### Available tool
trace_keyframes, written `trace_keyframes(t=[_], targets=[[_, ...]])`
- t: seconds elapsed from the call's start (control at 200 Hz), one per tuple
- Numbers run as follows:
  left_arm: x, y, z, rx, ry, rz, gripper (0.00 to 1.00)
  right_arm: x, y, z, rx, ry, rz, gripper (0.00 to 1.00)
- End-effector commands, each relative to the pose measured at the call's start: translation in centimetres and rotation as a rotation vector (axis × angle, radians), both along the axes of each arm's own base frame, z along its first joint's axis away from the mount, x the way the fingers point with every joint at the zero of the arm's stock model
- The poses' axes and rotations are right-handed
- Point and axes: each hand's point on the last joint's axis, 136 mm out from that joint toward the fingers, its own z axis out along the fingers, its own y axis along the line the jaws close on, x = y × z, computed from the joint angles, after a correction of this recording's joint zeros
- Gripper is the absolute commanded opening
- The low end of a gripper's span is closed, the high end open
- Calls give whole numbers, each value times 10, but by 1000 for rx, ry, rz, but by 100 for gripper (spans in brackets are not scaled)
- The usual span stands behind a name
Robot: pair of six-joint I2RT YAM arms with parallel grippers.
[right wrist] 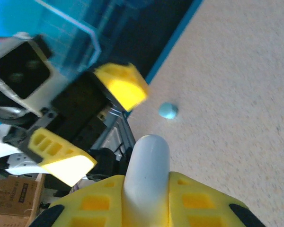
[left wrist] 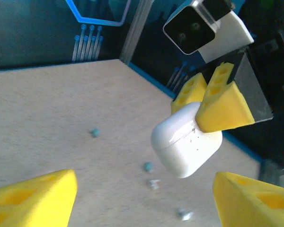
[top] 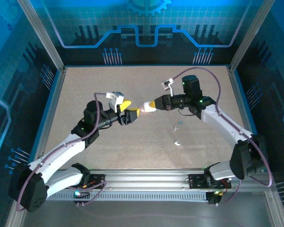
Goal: Insert wireless bluetooth earbuds into charging case
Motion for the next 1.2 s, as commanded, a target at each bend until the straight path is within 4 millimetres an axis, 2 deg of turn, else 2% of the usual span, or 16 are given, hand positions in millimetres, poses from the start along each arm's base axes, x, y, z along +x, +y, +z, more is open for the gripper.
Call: trace_keyframes(t=[0.0,0.195,0.325,0.48,1.006,1.196], targets=[[-4,-17,40,-231,140,-103,75,-1,-5,40,112,-132,12,14],[-6,-37,67,-347,199,-259,75,0,-8,64,158,-234,-7,15],[-5,-45,75,-403,205,-324,70,-1,-7,71,177,-273,-4,15],[-4,-51,78,-422,208,-369,61,-2,-7,71,183,-281,-3,15],[-8,-62,89,-404,187,-432,52,-7,1,78,220,-288,47,16],[-9,-65,87,-395,202,-449,48,-6,1,83,232,-296,37,16]])
